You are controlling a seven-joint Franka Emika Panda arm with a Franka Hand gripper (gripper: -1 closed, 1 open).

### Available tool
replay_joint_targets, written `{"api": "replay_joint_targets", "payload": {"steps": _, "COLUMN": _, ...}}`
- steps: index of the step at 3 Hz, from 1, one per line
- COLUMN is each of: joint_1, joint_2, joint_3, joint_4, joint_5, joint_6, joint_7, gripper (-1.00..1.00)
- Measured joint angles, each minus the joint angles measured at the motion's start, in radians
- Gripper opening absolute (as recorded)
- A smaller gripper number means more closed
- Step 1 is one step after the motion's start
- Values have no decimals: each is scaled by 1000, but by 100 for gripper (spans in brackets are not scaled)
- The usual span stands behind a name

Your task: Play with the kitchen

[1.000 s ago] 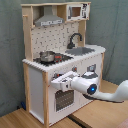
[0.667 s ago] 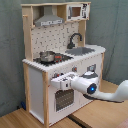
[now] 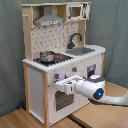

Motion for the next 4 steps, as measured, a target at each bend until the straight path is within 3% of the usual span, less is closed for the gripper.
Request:
{"api": "replay_joint_targets", "payload": {"steps": 3, "joint_1": 185, "joint_2": 2, "joint_3": -39, "joint_4": -105, "joint_5": 0, "joint_6": -200, "joint_7": -81, "gripper": 100}}
{"api": "replay_joint_targets", "payload": {"steps": 4, "joint_1": 228, "joint_2": 3, "joint_3": -61, "joint_4": -157, "joint_5": 0, "joint_6": -219, "joint_7": -152, "gripper": 100}}
